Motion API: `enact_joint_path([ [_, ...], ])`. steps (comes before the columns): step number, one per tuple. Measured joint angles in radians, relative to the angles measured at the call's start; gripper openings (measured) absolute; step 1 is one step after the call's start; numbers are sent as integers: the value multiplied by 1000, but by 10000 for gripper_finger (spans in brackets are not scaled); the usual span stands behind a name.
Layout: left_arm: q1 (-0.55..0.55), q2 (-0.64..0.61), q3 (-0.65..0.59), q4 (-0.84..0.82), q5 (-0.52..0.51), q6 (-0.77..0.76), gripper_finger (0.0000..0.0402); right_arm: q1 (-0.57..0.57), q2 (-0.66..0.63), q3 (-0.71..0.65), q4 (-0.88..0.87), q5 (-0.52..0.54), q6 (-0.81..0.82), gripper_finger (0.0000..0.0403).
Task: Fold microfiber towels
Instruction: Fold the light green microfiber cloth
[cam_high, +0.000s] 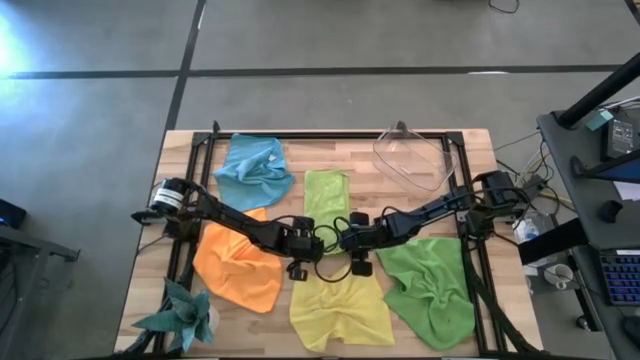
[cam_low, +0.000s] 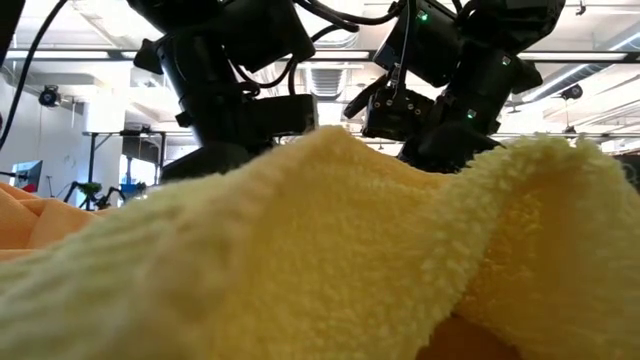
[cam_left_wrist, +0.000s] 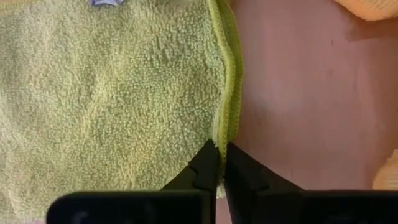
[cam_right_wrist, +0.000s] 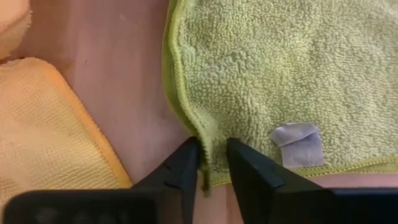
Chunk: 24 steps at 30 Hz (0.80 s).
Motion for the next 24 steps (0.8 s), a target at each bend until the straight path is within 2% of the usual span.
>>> enact_joint_path([
  [6, 11, -8, 0, -2, 15, -75, 2, 1, 0, 6, -13, -14, 44, 15],
  [11, 11, -21, 9, -15, 17, -77, 2, 5, 0, 45, -39, -38, 82, 10],
  [18, 11, -82, 25, -48, 25, -78, 2, 11, -7, 128, -198, -40, 87, 9],
  [24, 11, -157, 25, -86, 25, -104, 1, 27, -62, 167, -281, -36, 123, 9],
])
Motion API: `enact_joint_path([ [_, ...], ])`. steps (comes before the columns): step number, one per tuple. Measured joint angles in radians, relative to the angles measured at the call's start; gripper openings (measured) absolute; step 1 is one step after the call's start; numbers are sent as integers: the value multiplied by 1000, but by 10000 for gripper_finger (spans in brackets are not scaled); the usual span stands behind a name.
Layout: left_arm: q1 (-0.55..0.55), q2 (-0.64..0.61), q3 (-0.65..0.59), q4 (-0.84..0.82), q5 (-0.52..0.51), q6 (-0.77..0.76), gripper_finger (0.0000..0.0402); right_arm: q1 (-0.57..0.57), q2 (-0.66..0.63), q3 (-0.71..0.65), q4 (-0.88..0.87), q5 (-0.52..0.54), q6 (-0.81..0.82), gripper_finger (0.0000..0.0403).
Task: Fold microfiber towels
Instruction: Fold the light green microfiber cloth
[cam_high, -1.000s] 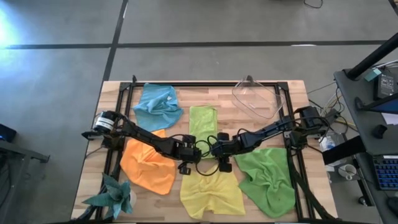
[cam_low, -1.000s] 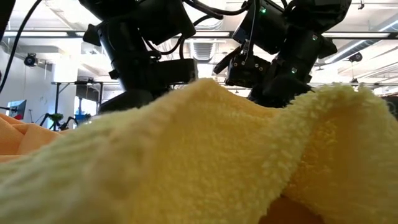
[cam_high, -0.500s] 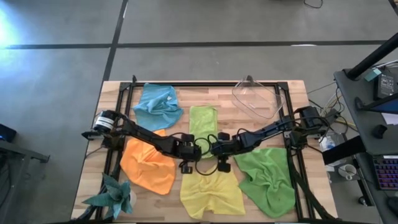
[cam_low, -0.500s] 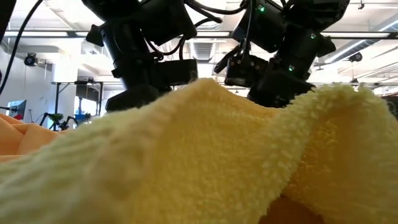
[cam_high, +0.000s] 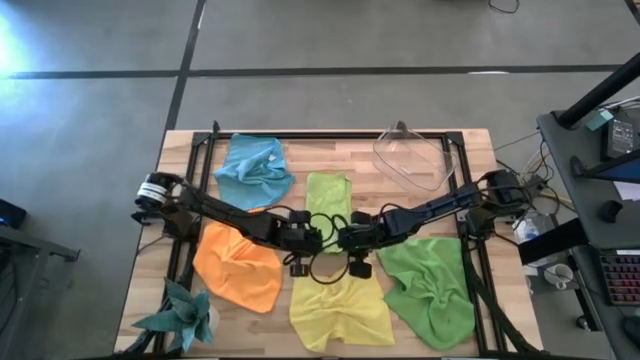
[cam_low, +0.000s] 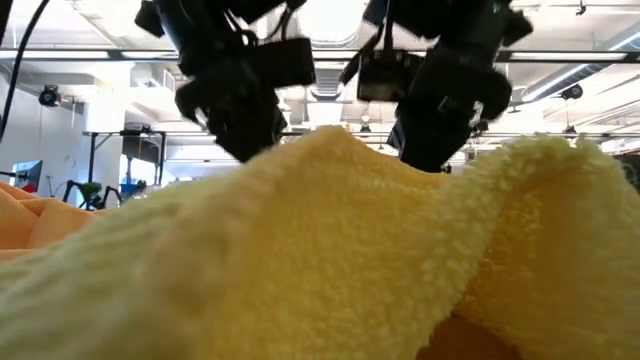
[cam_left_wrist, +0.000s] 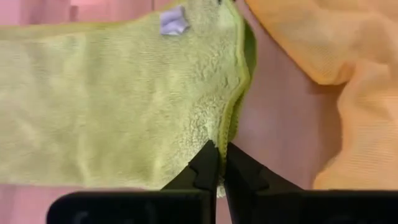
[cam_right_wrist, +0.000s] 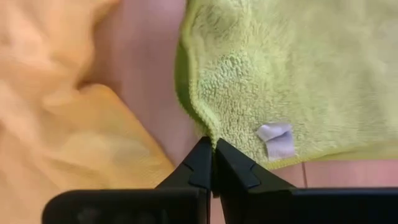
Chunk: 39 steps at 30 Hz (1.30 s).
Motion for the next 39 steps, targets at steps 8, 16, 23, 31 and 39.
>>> enact_joint_path([
  [8, -2, -116, 13, -60, 0, -2, 1, 27, -124, 35, -91, 14, 115, 9],
  [16, 20, -162, 7, -82, -108, 51, 1, 3, -151, 57, -147, 117, 125, 9],
  [23, 120, -116, 2, -81, -126, 59, 1, -107, -146, 42, -146, 134, 128, 9],
  [31, 268, -90, 2, -32, -121, 58, 1, -246, -146, 0, -123, 139, 88, 9],
  [39, 354, -54, 2, 48, -73, 85, 1, -323, -119, -20, -97, 129, 34, 9],
])
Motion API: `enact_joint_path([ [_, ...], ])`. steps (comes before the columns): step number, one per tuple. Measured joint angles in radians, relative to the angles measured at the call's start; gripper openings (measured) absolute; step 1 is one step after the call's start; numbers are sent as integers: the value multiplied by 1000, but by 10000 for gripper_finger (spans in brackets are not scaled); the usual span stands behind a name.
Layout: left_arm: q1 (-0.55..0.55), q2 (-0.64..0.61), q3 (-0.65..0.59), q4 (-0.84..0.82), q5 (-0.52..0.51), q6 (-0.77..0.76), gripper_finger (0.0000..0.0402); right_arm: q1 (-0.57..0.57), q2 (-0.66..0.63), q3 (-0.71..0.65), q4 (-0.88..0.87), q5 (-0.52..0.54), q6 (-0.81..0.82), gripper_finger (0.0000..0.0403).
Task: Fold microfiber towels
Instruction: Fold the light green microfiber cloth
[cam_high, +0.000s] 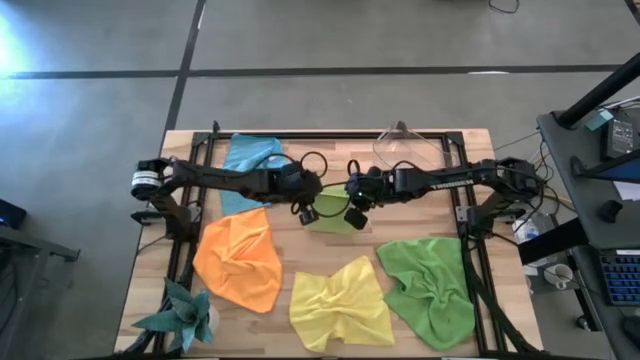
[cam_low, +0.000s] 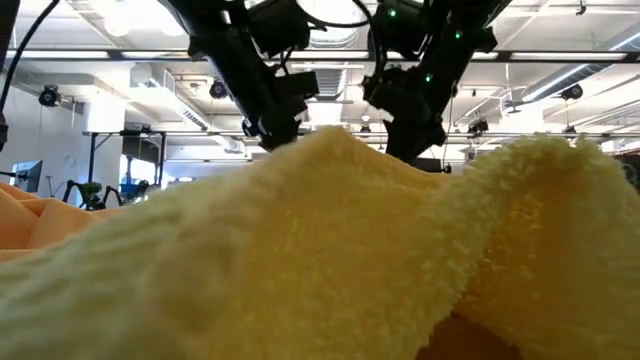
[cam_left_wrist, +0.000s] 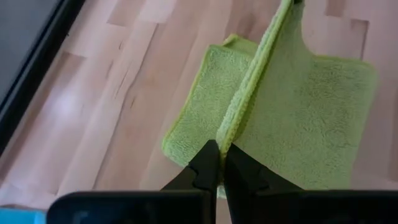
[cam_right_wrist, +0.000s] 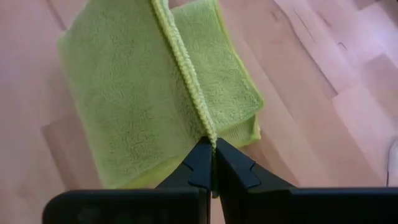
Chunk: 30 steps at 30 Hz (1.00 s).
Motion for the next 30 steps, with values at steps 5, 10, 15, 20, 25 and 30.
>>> enact_joint_path([
  [5, 6, 37, 0, 9, 8, 2, 1, -21, 29, 0, 1, -5, 15, 9],
  [10, 8, 71, 0, 15, 1, 2, 1, -33, 57, 0, 8, -4, 35, 9],
  [15, 13, 100, 0, 20, -36, 8, 1, -45, 77, 0, 38, 1, 38, 9],
  [20, 15, 102, -1, 55, -45, 58, 9, -57, 77, -1, 42, 4, 42, 9],
  [25, 23, 102, -3, 75, -47, 74, 40, -70, 77, -2, 40, 6, 42, 9],
  [30, 29, 102, -15, 76, -45, 74, 71, -73, 77, -2, 49, 12, 42, 9],
])
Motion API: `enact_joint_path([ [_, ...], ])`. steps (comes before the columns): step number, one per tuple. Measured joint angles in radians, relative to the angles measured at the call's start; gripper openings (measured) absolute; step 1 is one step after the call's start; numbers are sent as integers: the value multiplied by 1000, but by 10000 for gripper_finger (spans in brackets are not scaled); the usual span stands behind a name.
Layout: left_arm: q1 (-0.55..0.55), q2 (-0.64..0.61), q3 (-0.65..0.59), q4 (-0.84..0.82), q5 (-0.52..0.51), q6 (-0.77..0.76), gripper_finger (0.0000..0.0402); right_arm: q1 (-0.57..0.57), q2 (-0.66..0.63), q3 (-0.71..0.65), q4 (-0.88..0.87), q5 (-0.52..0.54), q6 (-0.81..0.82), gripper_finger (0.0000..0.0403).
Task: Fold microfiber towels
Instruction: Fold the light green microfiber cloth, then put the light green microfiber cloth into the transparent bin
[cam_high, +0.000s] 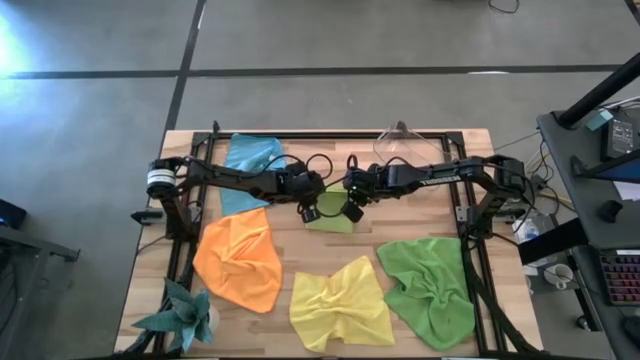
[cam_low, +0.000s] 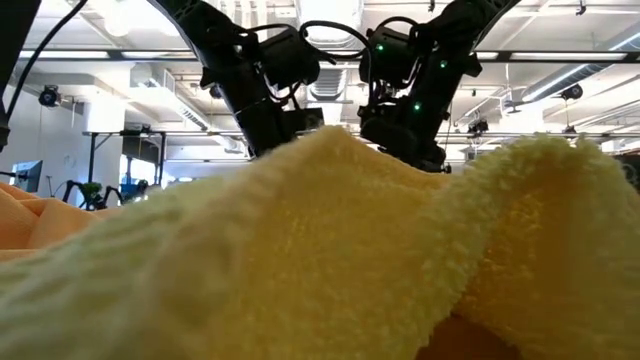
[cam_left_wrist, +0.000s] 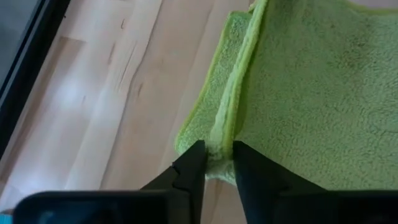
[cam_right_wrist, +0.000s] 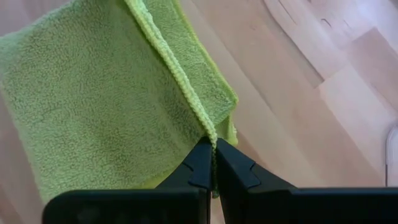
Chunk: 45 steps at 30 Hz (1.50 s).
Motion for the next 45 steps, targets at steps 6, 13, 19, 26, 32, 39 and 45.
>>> enact_joint_path([
  [6, 6, 0, 4, 6, 4, 0, 96, 0, 0, 0, 13, -3, 9, 38],
  [13, 11, -28, 14, -5, 6, 4, 116, 0, -1, 0, 7, -7, 45, 115],
  [19, 10, -102, 16, -86, 7, 54, 121, 0, -50, 0, -89, -9, 52, 150],
  [26, 10, -221, 8, -203, 22, 57, 121, 13, -178, 0, -233, -27, 85, 152],
  [32, 8, -286, -13, -204, 153, 55, 121, 79, -285, -25, -236, -36, 110, 143],
  [39, 1, -279, -89, -171, 269, 128, 121, 185, -357, -135, -196, -36, 183, 139],
  [45, -28, -279, -151, -131, 281, 131, 121, 260, -356, -228, -112, -36, 344, 141],
])
